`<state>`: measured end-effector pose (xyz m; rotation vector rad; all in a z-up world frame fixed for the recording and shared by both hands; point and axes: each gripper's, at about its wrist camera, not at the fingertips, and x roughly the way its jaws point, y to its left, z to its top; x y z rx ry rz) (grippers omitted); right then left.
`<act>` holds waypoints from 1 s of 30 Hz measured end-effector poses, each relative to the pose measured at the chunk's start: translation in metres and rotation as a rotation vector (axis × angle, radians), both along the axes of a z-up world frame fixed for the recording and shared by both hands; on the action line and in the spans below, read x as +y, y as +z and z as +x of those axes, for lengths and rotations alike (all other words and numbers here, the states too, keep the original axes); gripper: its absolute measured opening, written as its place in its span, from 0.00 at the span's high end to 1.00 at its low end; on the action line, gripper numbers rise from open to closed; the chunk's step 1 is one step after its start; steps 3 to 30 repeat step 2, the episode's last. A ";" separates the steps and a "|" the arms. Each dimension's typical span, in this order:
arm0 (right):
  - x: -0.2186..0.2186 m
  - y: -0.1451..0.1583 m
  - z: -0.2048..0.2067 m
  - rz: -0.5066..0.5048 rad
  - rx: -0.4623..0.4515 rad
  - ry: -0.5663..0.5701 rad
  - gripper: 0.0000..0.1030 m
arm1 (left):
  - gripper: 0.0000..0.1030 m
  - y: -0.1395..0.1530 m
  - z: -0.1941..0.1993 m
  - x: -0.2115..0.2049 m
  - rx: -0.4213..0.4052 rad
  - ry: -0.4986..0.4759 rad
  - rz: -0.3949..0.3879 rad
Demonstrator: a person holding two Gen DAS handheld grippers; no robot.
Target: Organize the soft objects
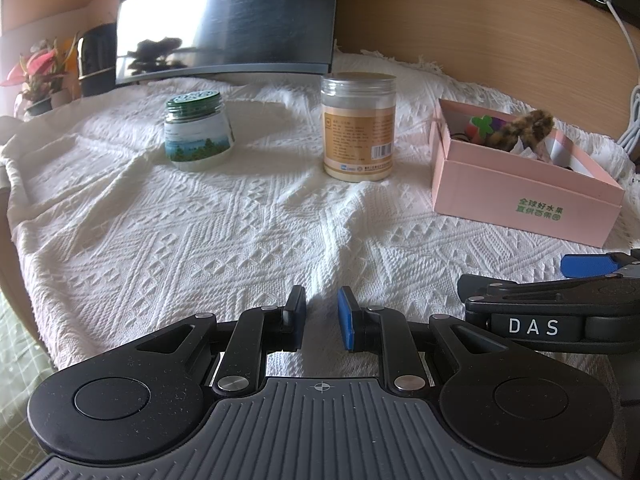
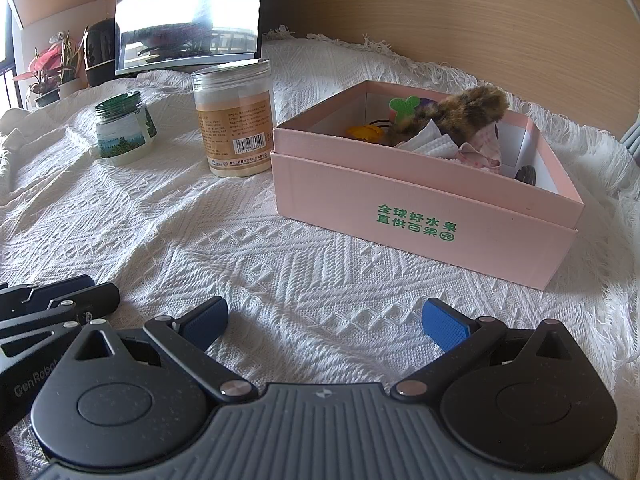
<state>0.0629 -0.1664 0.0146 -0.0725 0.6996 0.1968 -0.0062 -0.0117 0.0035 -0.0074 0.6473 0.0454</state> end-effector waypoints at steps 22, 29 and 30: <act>0.000 0.000 0.000 0.000 0.000 0.000 0.00 | 0.80 0.000 0.000 -0.001 0.000 0.003 0.000; 0.000 0.000 0.000 0.000 0.000 0.000 0.00 | 0.80 0.000 0.000 -0.001 0.000 0.003 0.000; 0.000 0.000 0.000 0.000 0.000 0.000 0.00 | 0.80 0.000 0.000 -0.001 0.000 0.003 0.000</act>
